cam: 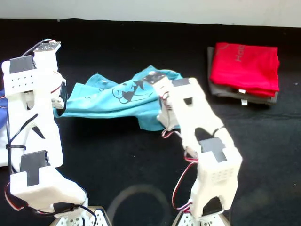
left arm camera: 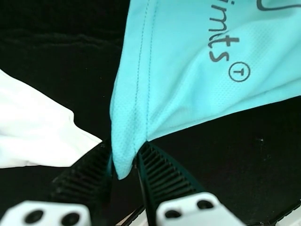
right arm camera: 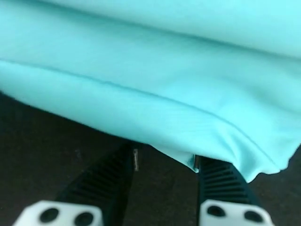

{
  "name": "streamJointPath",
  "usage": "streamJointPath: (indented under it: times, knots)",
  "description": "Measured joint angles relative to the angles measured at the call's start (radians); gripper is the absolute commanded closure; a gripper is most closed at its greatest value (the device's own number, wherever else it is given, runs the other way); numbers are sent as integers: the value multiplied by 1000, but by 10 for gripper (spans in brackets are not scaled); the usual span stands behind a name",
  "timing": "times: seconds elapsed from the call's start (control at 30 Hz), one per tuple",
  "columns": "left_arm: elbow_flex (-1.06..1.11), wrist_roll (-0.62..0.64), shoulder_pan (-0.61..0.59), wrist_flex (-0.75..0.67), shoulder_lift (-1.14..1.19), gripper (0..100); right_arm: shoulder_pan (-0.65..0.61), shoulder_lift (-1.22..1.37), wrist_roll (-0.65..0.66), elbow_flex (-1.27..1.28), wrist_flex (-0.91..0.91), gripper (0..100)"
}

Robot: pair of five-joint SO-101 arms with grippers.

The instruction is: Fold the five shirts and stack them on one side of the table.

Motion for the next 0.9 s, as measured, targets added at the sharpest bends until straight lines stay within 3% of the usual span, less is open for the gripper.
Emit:
streamJointPath:
  times: [0.3,0.5,0.73,0.9]
  knots:
    - [0,0,0,0,0,990,31,3,3,-32,144,817]
    - [0,0,5,0,0,990,31,25,3,-34,144,996]
    - [0,0,11,0,0,990,34,29,3,-35,187,992]
    - [0,0,11,0,0,989,34,-127,3,-25,298,992]
